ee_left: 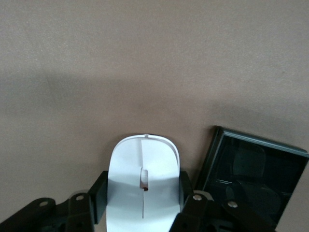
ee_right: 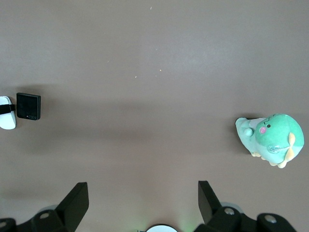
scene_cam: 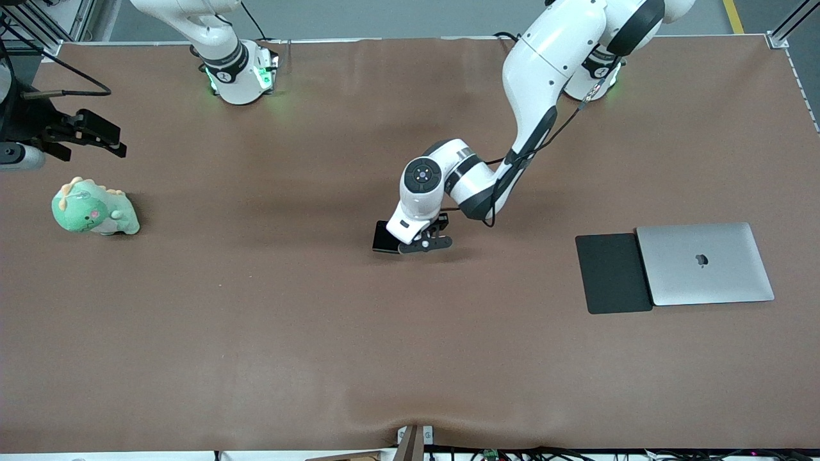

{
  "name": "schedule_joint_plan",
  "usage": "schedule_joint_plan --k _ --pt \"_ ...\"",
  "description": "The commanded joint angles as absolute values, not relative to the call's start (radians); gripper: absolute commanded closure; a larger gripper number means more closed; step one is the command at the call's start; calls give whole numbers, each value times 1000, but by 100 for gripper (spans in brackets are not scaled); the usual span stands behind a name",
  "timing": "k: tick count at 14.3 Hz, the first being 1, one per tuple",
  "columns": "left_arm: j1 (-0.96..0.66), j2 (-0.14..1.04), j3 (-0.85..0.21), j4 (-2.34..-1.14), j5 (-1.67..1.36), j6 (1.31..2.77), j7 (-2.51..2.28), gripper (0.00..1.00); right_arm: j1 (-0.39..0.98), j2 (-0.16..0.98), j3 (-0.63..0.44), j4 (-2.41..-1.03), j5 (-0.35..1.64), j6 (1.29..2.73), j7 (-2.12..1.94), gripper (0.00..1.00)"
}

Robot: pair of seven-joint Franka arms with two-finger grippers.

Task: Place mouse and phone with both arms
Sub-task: 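Lower the left gripper and close it on the white mouse, then carry the mouse to the pad while the right gripper reaches the phone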

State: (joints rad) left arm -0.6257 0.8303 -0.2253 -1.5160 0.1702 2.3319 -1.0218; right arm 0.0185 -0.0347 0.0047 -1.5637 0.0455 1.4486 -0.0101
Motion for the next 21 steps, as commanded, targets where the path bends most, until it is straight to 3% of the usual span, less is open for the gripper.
schedule_joint_plan --k 1,6,11,16,21 --pt "-635 833 -218 -1494 216 2329 -1055 54 40 -29 3 -1560 48 1451 11 0" --pt "-586 750 -218 -1497 218 2238 -1029 54 145 66 3 -1557 61 1506 170 0" --pt "-468 625 -224 -1548 216 2117 -889 54 291 230 3 -1560 61 1688 346 0" --pt "-335 572 -224 -1603 218 2117 -729 53 464 434 3 -1559 58 1965 541 0" --pt "-190 535 -229 -1683 219 2120 -554 53 569 595 3 -1530 54 2074 650 0"
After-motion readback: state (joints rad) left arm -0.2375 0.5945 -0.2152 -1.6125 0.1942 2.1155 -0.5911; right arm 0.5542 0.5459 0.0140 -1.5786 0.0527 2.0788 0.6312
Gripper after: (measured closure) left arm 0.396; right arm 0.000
